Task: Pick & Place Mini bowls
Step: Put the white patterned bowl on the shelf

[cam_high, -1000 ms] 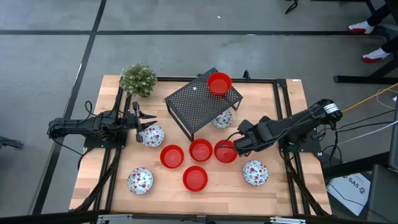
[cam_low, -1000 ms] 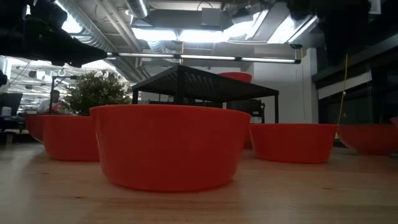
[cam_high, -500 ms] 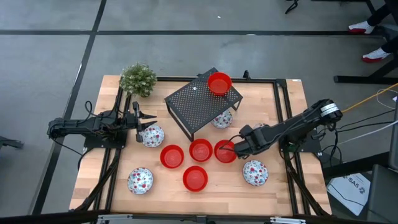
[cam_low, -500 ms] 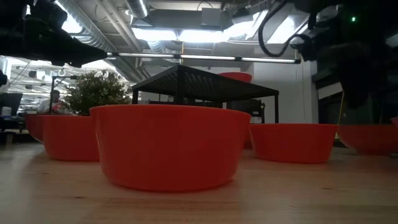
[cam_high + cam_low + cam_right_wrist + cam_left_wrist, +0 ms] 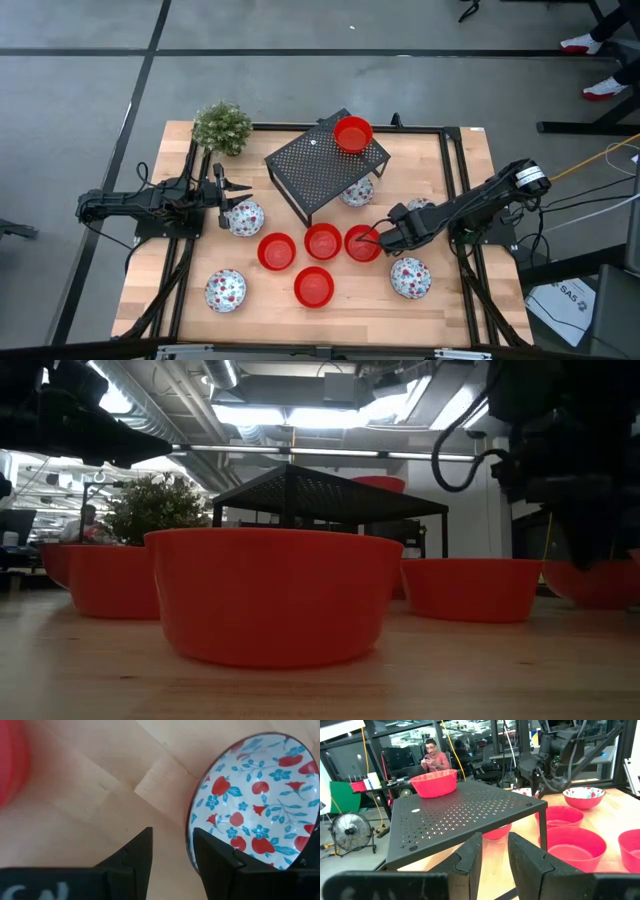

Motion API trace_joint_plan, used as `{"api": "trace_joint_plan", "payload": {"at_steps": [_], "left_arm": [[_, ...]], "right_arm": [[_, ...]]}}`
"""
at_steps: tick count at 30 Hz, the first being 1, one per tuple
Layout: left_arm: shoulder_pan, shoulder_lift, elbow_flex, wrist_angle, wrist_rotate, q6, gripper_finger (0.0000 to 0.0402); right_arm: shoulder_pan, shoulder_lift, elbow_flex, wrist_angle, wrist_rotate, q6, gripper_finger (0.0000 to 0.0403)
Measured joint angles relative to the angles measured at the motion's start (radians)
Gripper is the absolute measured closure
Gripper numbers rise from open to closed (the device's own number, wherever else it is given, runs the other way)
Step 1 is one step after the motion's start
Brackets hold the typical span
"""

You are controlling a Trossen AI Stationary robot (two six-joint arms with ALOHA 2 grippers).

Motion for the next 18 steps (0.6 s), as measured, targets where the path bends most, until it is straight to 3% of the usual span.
{"api": "trace_joint_plan", "payload": {"at_steps": [12, 18], "left_arm": [[0.0, 0.0, 0.0, 0.0, 0.0, 0.0, 0.0313], [0.0, 0.0, 0.0, 0.0, 0.0, 0.0, 0.0313]], "right_arm": [[-0.019, 0.0, -0.061, 0.042, 0.006, 0.006, 0.0264], [-0.04, 0.0, -0.064, 0.054, 0.005, 0.006, 0.0304]]}}
